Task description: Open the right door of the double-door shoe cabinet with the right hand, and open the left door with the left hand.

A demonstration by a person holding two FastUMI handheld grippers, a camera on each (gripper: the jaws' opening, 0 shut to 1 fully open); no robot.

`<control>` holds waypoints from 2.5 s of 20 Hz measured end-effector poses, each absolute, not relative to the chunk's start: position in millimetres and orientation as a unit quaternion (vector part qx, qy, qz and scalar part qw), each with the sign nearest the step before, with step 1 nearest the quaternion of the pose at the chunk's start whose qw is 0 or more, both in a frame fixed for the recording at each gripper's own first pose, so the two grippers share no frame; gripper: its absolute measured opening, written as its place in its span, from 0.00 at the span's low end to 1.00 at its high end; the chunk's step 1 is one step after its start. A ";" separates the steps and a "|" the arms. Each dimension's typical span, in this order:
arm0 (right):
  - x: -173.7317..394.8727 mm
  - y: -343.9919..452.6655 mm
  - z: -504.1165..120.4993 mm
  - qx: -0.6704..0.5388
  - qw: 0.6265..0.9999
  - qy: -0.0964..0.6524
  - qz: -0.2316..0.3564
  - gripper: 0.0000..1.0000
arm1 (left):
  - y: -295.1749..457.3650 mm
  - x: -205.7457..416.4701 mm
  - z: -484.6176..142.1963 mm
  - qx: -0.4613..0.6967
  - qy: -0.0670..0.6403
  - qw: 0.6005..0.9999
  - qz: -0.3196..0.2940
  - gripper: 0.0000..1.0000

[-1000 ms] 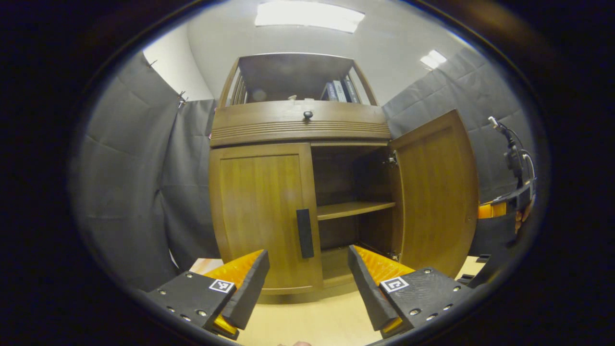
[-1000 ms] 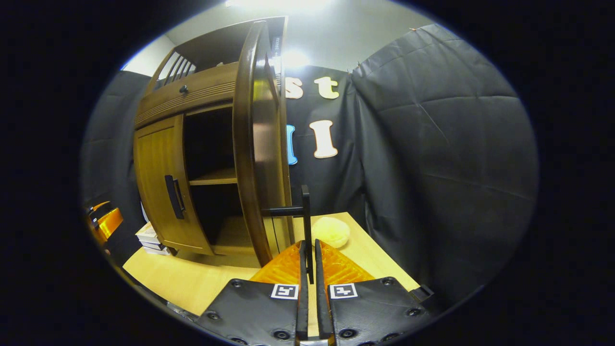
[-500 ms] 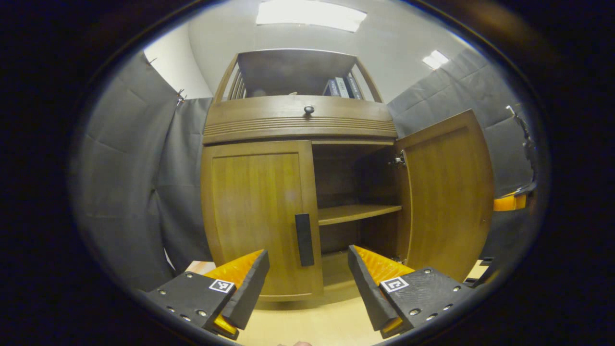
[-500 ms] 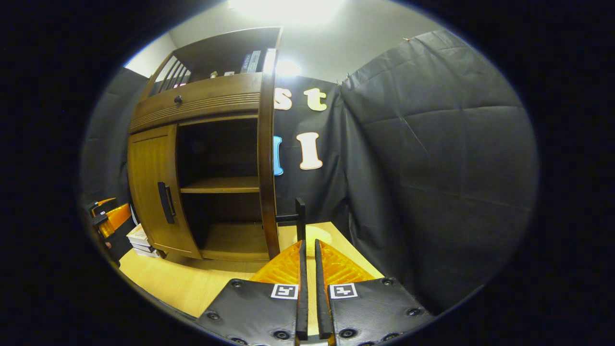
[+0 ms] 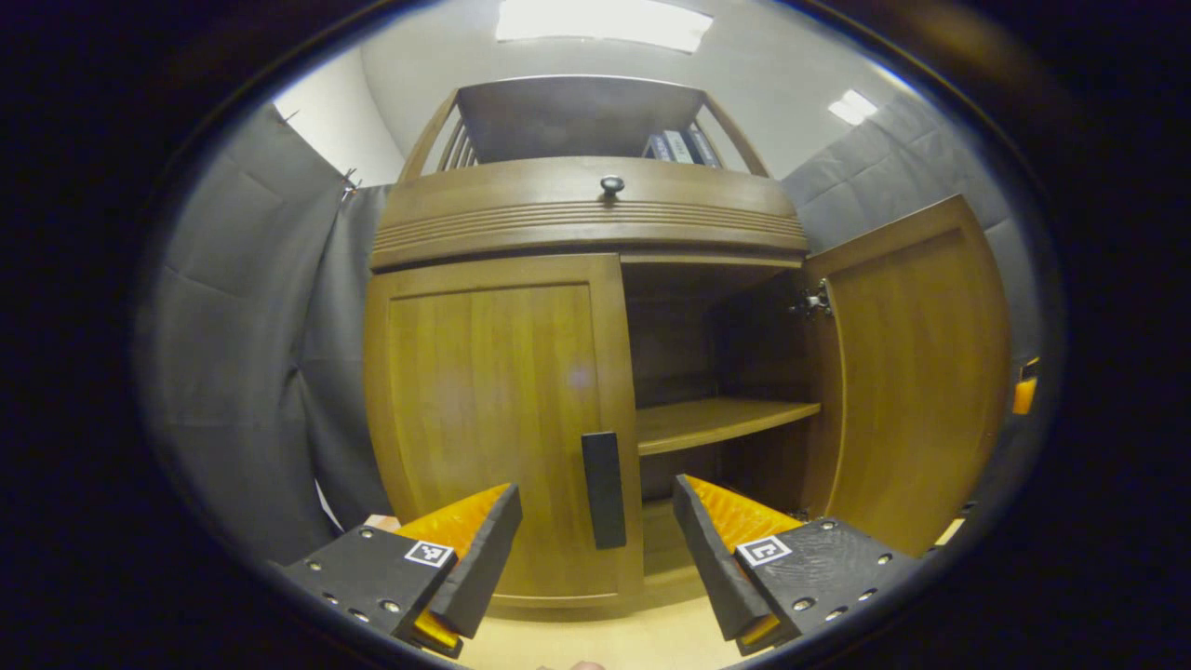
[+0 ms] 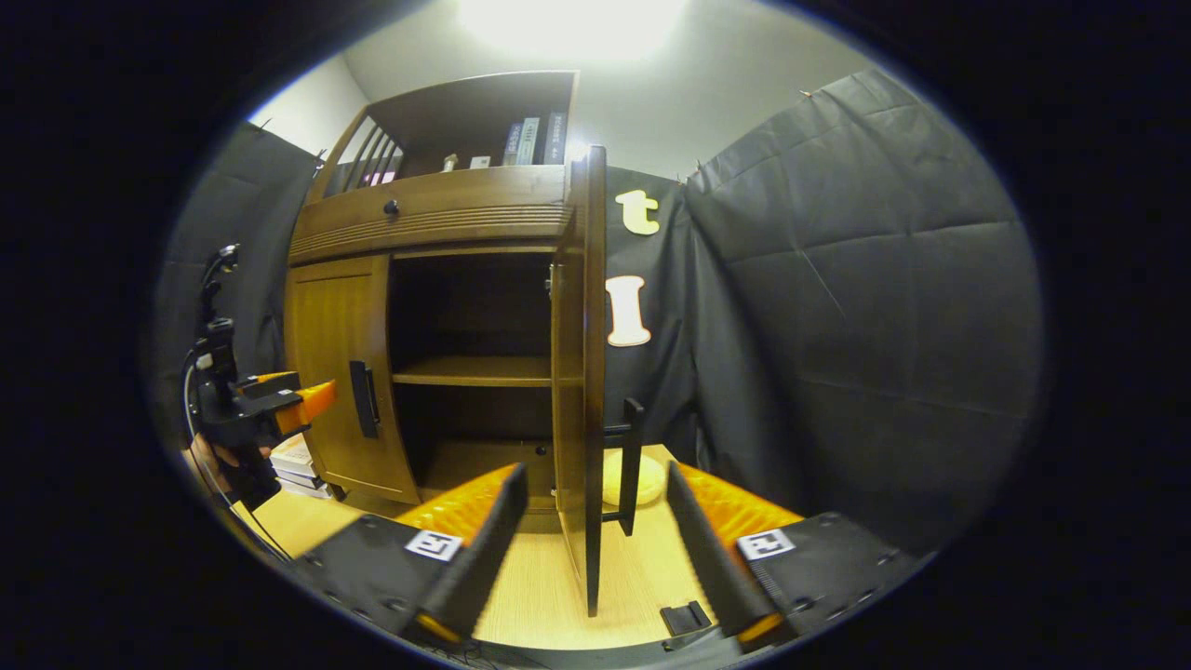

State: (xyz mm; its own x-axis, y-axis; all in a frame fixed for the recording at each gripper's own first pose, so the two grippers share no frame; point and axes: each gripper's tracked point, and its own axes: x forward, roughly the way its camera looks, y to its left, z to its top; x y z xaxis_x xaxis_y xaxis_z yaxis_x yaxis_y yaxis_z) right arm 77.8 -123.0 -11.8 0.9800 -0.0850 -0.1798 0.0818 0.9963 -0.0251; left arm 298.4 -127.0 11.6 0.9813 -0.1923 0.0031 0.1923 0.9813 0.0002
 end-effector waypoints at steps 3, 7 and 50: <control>81.2 -114.3 -7.0 -0.010 0.996 0.080 -0.031 0.93 | -130.0 324.5 3.8 0.008 0.000 0.996 -0.090 0.94; 90.9 -105.0 -11.3 -0.012 0.996 0.083 -0.018 0.95 | -133.9 357.4 -9.2 -0.001 0.012 0.996 -0.084 0.94; 77.4 -66.2 -29.9 -0.012 0.995 0.095 0.029 0.96 | -126.7 336.6 -43.5 -0.038 0.075 0.994 -0.071 0.17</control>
State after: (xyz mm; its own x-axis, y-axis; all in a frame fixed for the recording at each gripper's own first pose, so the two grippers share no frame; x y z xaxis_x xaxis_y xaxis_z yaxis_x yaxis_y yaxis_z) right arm 77.4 -66.2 -29.9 0.9803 0.0560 -0.1893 -0.0605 0.9980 -0.0181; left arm 336.6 -126.7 -43.5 0.9787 -0.1472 -0.1430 0.1360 0.9870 -0.0855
